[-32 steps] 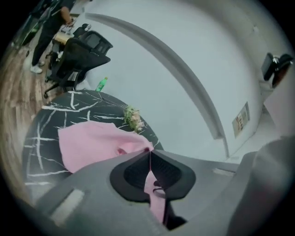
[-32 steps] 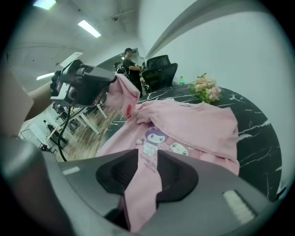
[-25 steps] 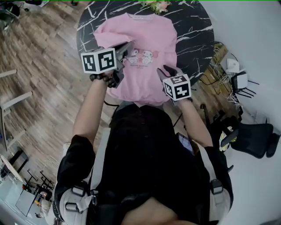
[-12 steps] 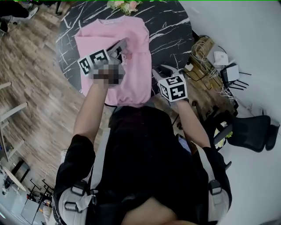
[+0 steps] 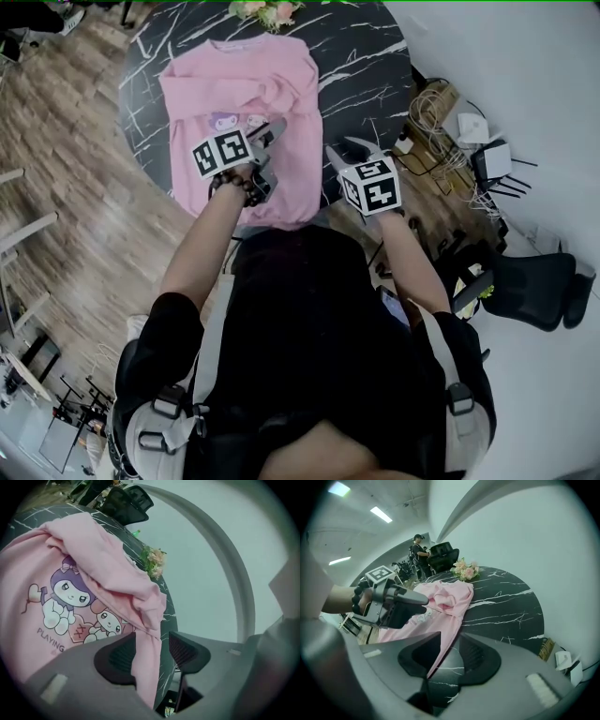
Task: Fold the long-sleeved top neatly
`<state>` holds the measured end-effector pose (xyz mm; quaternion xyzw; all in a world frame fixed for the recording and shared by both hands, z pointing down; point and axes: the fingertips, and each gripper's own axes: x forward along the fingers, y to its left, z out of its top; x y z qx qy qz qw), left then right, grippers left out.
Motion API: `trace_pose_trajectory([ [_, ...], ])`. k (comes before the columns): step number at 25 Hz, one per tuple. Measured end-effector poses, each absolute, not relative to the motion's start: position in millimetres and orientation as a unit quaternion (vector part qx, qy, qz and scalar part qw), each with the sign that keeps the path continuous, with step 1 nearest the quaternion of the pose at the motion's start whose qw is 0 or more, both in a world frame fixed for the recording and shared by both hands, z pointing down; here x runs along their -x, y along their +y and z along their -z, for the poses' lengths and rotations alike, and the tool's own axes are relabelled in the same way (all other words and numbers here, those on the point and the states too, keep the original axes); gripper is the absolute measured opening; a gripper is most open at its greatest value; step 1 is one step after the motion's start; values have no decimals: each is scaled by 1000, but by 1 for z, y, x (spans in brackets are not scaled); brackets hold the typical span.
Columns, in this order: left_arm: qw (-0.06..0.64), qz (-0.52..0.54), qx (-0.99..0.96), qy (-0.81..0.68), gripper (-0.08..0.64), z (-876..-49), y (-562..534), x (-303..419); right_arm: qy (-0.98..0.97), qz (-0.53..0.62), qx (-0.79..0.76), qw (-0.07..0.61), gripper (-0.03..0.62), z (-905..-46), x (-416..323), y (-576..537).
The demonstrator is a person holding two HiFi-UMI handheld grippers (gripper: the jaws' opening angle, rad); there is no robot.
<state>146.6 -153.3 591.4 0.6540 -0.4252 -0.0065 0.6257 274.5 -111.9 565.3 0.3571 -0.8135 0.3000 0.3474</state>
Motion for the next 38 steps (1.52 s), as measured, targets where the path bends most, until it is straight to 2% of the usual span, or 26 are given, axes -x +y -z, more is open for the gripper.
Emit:
trace_pose_trajectory([
  [8,607,2,-669,-429,227,-582,-157,-120,-817,-289,-353,351,130,-566,-249,-119],
  [15,586,-27,-690,-425,227,-577,-145,-91,-828,-232,-347,375,132,-569,-212,-145],
  [22,561,-53,-693,-449,225,-573,-125,-35,-834,-150,-308,432,207,-583,-163,-176],
  [25,557,-63,-691,-456,222,-574,-117,-13,-821,-134,-298,468,218,-601,-153,-182],
  [26,558,-63,-689,-457,222,-575,-114,-7,-817,-130,-301,475,213,-604,-152,-184],
  [27,559,-62,-688,-458,219,-575,-111,-1,-813,-124,-309,478,163,-605,-152,-186],
  [28,560,-61,-687,-459,216,-576,-109,3,-809,-115,-320,480,81,-604,-154,-189],
  [29,561,-62,-686,-459,215,-578,-107,7,-806,-103,-329,481,44,-602,-155,-192],
  [38,566,-77,-693,-439,210,-580,-106,16,-741,140,-358,550,29,-571,-195,-224],
])
